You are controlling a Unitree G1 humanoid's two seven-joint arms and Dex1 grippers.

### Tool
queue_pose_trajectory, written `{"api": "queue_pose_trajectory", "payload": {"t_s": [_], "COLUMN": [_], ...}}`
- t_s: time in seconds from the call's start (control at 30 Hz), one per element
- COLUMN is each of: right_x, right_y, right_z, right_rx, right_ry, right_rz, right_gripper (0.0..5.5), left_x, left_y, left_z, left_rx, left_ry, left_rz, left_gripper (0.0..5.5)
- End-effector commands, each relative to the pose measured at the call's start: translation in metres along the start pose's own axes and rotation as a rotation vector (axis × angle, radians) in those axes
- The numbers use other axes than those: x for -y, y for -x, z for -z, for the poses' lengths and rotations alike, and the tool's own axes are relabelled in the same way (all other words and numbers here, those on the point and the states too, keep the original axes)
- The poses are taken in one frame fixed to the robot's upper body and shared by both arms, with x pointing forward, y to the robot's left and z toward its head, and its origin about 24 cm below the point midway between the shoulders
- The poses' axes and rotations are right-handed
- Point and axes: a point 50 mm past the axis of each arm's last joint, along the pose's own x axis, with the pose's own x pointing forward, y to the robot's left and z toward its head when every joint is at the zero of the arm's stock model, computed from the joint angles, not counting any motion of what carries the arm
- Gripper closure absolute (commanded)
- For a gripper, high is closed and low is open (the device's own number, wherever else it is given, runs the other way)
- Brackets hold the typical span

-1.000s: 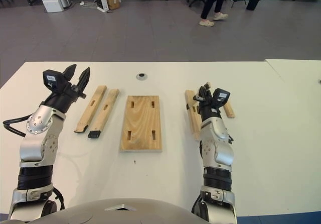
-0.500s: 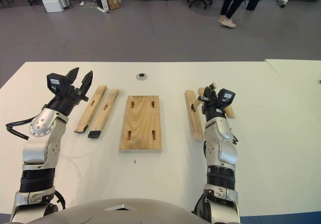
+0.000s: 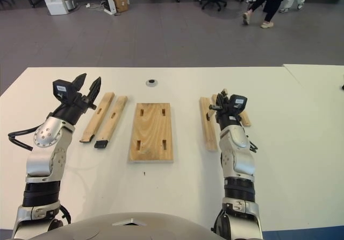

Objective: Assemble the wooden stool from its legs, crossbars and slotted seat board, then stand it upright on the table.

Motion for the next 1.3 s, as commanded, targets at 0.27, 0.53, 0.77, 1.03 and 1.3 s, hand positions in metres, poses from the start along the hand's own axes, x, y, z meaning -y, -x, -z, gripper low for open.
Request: {"api": "queue_pose_trajectory", "payload": {"t_s": [0.27, 0.53, 0.77, 1.03, 1.3], "right_x": [0.008, 0.027, 0.037, 0.055, 0.065], "right_y": [0.023, 0.038, 0.044, 0.054, 0.056], "right_z": [0.058, 0.076, 0.085, 0.087, 0.098], "right_rx": [-0.401, -0.386, -0.491, -0.385, -0.55], "right_ry": [0.239, 0.12, 0.272, 0.155, 0.176], "right_rz": [-0.17, -0.119, -0.169, -0.163, -0.176], "right_gripper": [5.1, 5.1, 5.1, 5.1, 5.1], "left_x": [0.001, 0.002, 0.008, 0.01, 0.017], "left_y": [0.001, 0.003, 0.008, 0.017, 0.018], "left_z": [0.001, 0.002, 0.004, 0.0, 0.003], "left_rx": [0.009, 0.008, 0.003, 0.018, 0.005], "left_ry": [-0.005, -0.009, -0.004, 0.033, 0.045], "left_rz": [-0.024, -0.025, -0.035, -0.069, -0.057], "left_gripper": [3.05, 3.05, 3.05, 3.05, 3.05]}}
